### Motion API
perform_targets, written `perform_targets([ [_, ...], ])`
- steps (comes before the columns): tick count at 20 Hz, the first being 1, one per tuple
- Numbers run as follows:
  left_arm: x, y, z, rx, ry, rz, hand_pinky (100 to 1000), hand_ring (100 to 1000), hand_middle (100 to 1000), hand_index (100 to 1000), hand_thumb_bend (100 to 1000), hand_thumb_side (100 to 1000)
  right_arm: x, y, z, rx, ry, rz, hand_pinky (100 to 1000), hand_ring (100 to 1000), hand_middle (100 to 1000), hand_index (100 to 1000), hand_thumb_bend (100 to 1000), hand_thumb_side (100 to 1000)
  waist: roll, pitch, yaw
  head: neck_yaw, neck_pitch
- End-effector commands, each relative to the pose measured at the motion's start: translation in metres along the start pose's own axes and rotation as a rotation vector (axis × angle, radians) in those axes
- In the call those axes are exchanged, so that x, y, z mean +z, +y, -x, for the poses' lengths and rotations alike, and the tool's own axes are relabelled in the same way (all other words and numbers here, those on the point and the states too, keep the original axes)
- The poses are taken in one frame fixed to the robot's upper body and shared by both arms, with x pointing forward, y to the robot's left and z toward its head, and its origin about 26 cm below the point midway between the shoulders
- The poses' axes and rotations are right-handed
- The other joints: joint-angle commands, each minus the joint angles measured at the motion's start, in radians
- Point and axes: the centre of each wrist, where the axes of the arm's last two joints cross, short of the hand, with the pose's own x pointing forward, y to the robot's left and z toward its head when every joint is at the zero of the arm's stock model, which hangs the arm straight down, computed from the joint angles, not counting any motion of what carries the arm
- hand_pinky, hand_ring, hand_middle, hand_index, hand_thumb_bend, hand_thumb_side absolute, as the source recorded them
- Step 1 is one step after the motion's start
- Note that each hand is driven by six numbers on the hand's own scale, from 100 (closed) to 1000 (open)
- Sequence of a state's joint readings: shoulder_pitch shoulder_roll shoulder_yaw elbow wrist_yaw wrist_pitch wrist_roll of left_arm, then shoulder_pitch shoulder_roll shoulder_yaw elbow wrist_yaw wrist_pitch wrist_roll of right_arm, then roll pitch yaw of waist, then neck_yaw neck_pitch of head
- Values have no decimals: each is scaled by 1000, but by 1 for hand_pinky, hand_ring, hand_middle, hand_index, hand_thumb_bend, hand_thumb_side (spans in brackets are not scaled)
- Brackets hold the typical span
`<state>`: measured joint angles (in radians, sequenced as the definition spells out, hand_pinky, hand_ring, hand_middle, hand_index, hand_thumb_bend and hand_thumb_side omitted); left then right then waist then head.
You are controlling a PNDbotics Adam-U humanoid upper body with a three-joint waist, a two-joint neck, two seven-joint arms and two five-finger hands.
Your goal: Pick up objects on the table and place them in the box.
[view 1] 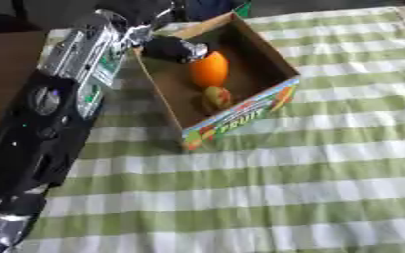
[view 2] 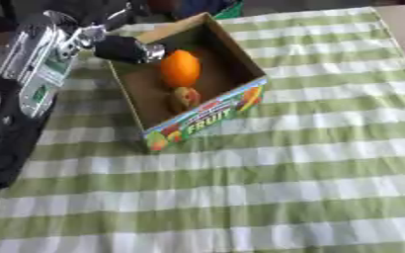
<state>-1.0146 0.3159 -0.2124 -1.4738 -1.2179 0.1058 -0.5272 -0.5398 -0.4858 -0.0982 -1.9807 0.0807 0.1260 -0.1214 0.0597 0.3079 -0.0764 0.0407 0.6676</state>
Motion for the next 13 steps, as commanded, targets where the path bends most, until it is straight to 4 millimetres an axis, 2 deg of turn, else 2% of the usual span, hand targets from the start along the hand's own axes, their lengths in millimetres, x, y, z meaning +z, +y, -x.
perform_targets([
  [1,7,25,11,26,29,-98,460,695,699,812,447,969,-3,-4,-8,8,-33,9,774,755,637,839,100,976,-6,-25,1,-5,1],
  [4,15,35,16,78,47,-159,455,681,686,812,344,956,-3,-5,-8,8,-34,12,774,755,637,838,100,974,-9,-24,3,-6,3],
  [7,26,46,23,159,78,-252,452,653,663,811,100,879,-4,-6,-8,11,-38,21,773,756,639,838,100,971,-13,-24,7,-11,5],
  [10,45,57,34,306,123,-394,450,634,647,810,100,863,-5,-8,-9,17,-44,34,772,756,640,840,100,968,-16,-27,15,-19,12],
  [11,51,59,37,344,139,-437,457,631,644,811,100,864,-5,-9,-9,18,-46,39,772,756,642,840,100,997,-16,-27,17,-21,14],
  [13,65,63,40,453,143,-532,455,613,624,808,100,852,-6,-10,-10,14,-51,54,771,755,641,842,100,969,-19,-28,22,-27,18],
])
